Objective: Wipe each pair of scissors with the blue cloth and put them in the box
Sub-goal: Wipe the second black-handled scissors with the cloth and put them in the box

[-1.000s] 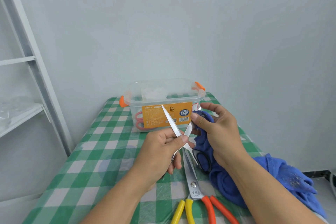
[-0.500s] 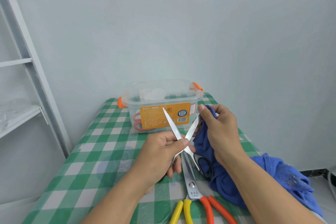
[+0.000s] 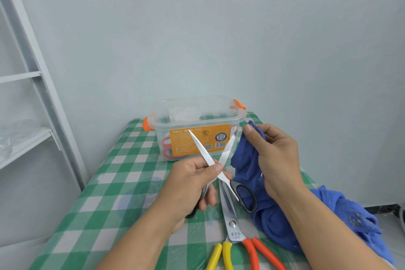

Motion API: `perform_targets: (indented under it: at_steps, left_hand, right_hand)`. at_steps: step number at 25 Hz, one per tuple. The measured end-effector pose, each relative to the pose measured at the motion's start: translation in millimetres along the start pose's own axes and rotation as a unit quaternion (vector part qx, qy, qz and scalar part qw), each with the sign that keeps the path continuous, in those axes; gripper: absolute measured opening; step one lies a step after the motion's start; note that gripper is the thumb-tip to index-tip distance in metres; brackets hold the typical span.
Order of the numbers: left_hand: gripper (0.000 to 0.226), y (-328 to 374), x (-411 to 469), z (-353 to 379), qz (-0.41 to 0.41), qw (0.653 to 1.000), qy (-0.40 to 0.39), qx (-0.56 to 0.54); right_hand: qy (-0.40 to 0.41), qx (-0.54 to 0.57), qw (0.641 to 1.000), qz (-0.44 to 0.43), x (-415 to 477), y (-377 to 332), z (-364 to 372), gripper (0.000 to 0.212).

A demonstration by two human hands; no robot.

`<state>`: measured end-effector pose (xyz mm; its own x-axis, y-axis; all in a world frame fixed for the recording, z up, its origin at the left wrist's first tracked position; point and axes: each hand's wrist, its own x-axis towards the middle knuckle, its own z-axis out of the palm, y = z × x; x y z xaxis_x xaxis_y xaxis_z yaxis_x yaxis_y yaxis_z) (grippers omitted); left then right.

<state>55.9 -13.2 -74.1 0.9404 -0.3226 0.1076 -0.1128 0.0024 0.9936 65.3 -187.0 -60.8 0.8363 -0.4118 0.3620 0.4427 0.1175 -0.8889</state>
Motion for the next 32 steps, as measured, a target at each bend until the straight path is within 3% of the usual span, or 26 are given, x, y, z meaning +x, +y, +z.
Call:
perform_targets:
  at_steps: [2, 7, 12, 17, 23, 29, 32]
  left_hand:
    - [0.017, 0.3, 0.3, -0.3, 0.001, 1.000, 0.003, -0.008]
    - [0.018, -1.5, 0.3, -0.9, 0.001, 1.000, -0.003, 0.007]
    - [0.016, -3.4, 1.0, -0.6, 0.009, 0.999, -0.017, 0.046]
    - [0.016, -1.9, -0.5, 1.5, 0.014, 0.998, -0.016, 0.051]
    - [0.017, -0.4, -2.9, 5.5, -0.008, 0.999, -0.027, 0.038]
    - [0.018, -0.3, -1.4, 1.9, -0.014, 0.999, -0.019, 0.029]
    - [0.019, 2.9, -1.2, -1.2, -0.015, 1.000, -0.009, 0.020]
  right_hand:
    - [-0.024, -0.017, 1.000, 0.005, -2.0, 3.6, 2.2, 0.004]
    - [-0.029, -0.021, 0.997, 0.063, -0.4, 14.2, 7.0, 0.034]
    - [-0.039, 0.041, 0.991, 0.119, 5.1, 13.7, 3.7, 0.030]
    - [-0.018, 0.006, 0.996, 0.086, 2.3, 12.2, 5.8, 0.018]
    - [0.018, 0.004, 0.996, 0.085, 1.7, 8.5, 6.5, 0.029]
    - [0.118, -0.033, 0.991, 0.050, 11.0, 7.0, -6.6, 0.037]
    - [0.105, -0.054, 0.992, 0.034, 9.3, 5.1, -6.6, 0.032]
